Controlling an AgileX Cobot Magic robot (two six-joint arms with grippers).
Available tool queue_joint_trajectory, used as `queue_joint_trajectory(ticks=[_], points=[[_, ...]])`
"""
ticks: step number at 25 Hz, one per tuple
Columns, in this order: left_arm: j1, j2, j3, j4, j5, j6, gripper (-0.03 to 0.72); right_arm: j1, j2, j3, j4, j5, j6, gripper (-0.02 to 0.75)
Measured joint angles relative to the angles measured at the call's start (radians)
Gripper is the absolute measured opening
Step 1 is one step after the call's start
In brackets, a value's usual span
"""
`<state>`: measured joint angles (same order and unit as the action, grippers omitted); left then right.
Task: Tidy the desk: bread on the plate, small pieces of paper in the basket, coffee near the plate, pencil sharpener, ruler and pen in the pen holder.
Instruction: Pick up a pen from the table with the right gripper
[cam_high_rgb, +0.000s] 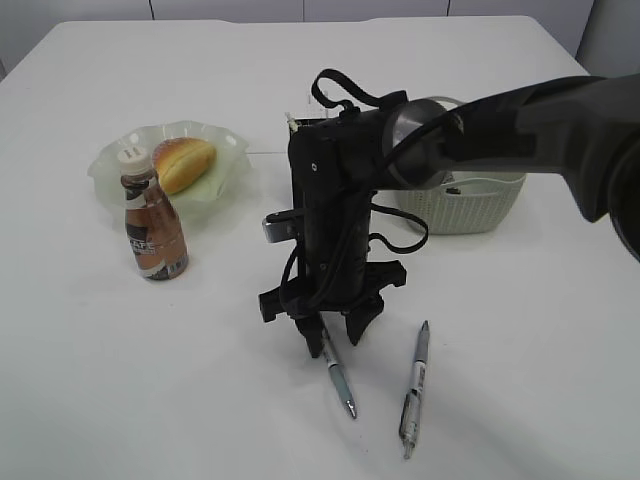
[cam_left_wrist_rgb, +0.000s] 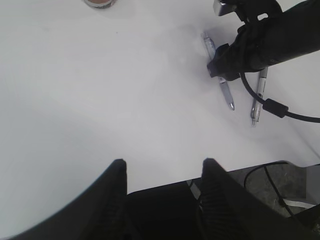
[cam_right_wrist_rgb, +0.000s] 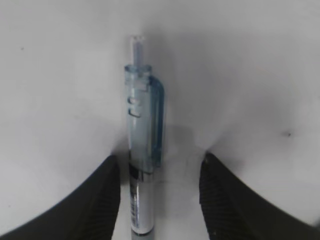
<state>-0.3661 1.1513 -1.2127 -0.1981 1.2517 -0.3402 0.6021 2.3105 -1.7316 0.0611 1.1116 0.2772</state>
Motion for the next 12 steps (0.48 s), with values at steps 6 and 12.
queue_joint_trajectory(ticks=[6, 12], points=[[0.0, 0.0, 0.0, 0.0, 0.0, 0.0, 0.354, 0.0, 0.011, -0.013, -0.014, 0.014, 0.005, 0.414], [0.0, 0.0, 0.0, 0.008, 0.0, 0.0, 0.354, 0.0, 0.012, -0.015, -0.018, 0.018, 0.005, 0.414]])
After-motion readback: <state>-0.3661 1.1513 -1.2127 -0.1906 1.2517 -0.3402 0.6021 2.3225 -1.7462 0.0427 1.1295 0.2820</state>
